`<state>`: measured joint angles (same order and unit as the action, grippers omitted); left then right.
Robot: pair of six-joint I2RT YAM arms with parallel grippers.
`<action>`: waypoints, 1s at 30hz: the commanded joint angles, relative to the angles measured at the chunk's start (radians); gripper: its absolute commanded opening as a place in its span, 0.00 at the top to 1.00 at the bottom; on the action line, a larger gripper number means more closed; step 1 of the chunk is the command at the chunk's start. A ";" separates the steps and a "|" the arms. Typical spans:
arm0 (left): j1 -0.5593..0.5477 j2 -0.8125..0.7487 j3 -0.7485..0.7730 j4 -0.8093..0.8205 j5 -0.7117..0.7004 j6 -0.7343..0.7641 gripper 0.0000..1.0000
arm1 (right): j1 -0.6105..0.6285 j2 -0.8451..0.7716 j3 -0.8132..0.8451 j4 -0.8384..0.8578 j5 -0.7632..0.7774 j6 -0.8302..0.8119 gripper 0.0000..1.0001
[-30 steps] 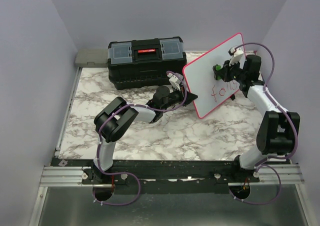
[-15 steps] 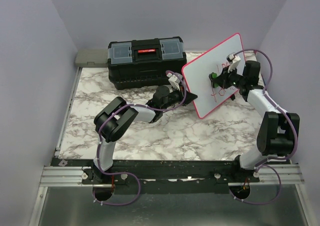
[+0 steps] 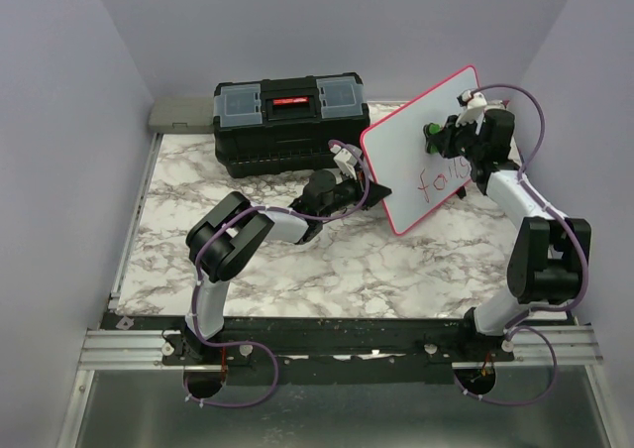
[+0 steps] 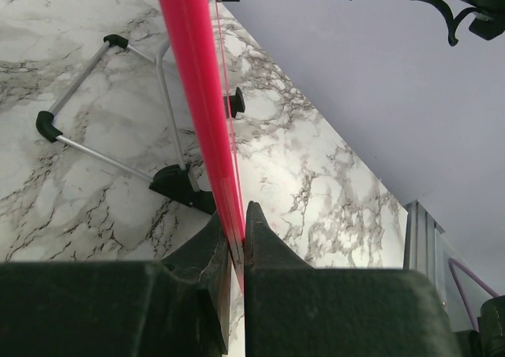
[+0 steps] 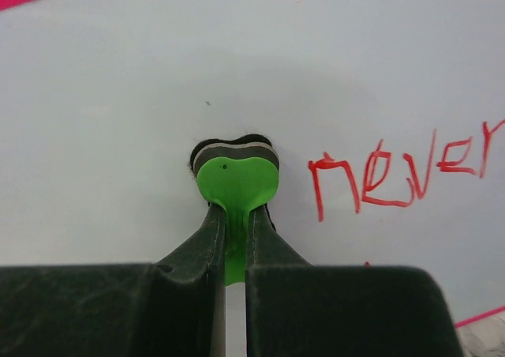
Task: Erase the whiteboard
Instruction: Erase the whiteboard at the whiteboard stand.
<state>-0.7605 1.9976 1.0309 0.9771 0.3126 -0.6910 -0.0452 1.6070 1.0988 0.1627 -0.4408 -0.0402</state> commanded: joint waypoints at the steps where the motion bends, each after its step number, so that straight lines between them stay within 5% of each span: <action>1: -0.029 -0.006 -0.015 0.080 0.101 0.081 1.00 | -0.016 0.041 0.001 -0.045 0.110 -0.092 0.99; 10: -0.028 0.007 -0.003 0.088 0.102 0.073 1.00 | -0.012 0.045 -0.006 -0.341 -0.395 -0.335 0.99; 14: -0.028 0.006 -0.003 0.086 0.102 0.073 1.00 | -0.005 0.042 0.011 -0.308 -0.463 -0.280 0.99; 22: -0.029 0.001 -0.014 0.086 0.100 0.071 1.00 | -0.005 0.012 0.015 0.063 -0.107 0.099 0.99; 30: -0.028 0.003 -0.017 0.092 0.099 0.070 1.00 | -0.007 0.065 0.072 -0.021 0.148 0.013 0.99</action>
<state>-0.7605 1.9991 1.0233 0.9905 0.3077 -0.6956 -0.0555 1.6276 1.1366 0.1284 -0.4747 0.0063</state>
